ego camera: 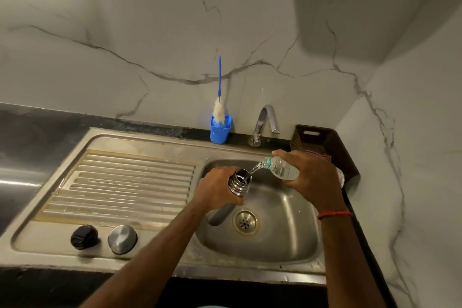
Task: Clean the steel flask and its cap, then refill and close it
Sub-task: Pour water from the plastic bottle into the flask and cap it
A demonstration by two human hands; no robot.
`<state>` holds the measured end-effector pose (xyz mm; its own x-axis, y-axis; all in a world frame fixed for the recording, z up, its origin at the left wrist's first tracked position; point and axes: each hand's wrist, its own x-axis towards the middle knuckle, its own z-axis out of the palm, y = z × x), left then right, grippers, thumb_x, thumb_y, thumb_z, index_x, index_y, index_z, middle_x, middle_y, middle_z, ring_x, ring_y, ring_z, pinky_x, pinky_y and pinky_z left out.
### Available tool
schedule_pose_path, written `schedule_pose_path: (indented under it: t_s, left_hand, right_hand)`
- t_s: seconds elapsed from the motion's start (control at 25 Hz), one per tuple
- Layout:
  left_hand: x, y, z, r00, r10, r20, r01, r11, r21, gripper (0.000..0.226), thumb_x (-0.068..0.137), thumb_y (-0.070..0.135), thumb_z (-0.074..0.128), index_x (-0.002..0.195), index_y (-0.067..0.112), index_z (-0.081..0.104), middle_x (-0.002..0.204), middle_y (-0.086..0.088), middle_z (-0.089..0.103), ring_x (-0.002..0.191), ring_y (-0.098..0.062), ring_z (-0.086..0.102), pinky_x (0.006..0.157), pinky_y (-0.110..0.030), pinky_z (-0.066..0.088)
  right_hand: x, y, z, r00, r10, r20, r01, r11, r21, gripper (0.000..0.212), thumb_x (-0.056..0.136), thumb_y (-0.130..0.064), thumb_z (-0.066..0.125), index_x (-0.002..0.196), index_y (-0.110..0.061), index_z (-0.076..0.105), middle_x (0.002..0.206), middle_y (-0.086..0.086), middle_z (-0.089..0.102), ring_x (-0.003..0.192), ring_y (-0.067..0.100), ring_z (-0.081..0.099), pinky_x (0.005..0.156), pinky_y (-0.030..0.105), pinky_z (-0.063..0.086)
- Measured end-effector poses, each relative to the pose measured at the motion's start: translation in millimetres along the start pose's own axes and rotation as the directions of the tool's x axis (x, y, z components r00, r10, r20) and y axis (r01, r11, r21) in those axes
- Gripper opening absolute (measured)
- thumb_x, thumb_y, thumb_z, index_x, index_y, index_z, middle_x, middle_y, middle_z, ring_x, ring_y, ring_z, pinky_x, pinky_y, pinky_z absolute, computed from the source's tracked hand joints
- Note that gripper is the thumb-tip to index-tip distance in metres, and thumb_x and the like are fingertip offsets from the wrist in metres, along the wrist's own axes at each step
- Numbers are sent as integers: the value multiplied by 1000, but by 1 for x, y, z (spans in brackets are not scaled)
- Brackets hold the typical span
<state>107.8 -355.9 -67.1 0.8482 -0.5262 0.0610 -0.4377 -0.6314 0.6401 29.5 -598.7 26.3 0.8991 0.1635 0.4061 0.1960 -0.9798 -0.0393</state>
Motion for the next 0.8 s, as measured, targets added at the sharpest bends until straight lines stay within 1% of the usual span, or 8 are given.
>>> schedule_pose_path:
  t_s: [0.08, 0.16, 0.24, 0.4, 0.6, 0.8]
  left_hand:
    - [0, -2, 1, 1000, 14, 9, -14, 1000, 11, 68, 53, 65, 79, 114, 44, 56, 102, 23, 66, 96, -1, 60, 87, -38, 56]
    - [0, -3, 2, 1000, 28, 10, -29, 1000, 4, 68, 54, 65, 78, 114, 45, 56, 102, 23, 67, 97, -1, 61, 88, -39, 56]
    - [0, -5, 3, 999, 40, 16, -40, 999, -7, 67, 55, 63, 79, 114, 44, 57, 103, 22, 68, 97, -2, 61, 89, -39, 56]
    - [0, -6, 4, 998, 58, 22, -58, 998, -17, 63, 59, 58, 83, 114, 42, 58, 104, 20, 69, 98, -3, 62, 89, -39, 56]
    - [1, -8, 6, 996, 80, 45, -78, 997, -27, 58, 63, 53, 85, 114, 40, 61, 103, 20, 69, 96, 0, 62, 89, -36, 57]
    - [1, -12, 8, 997, 75, 36, -73, 996, -48, 63, 63, 52, 88, 119, 37, 62, 107, 18, 70, 99, -1, 63, 92, -33, 56]
  right_hand:
    - [0, 3, -2, 1000, 6, 17, -6, 1000, -2, 70, 74, -34, 85, 137, -34, 55, 109, -4, 72, 92, 17, 67, 69, 36, 58]
    - [0, 6, -4, 1000, 16, 15, -16, 1000, -10, 70, 74, -33, 86, 137, -34, 55, 109, -4, 72, 92, 18, 67, 70, 37, 58]
    - [0, 8, -5, 1000, 16, -1, -16, 1000, -26, 69, 74, -32, 85, 136, -34, 55, 106, -4, 71, 89, 18, 67, 68, 38, 58]
    - [1, 12, -6, 999, 34, 1, -34, 999, -24, 70, 76, -31, 84, 138, -35, 52, 109, -5, 70, 93, 17, 67, 73, 38, 58]
    - [2, 15, -5, 1000, 28, -8, -29, 999, -37, 69, 78, -30, 83, 138, -35, 51, 106, -3, 70, 91, 18, 67, 72, 39, 58]
    - [4, 15, -6, 999, 34, -27, -36, 998, -52, 70, 77, -30, 84, 138, -36, 51, 106, -4, 69, 94, 17, 65, 77, 41, 57]
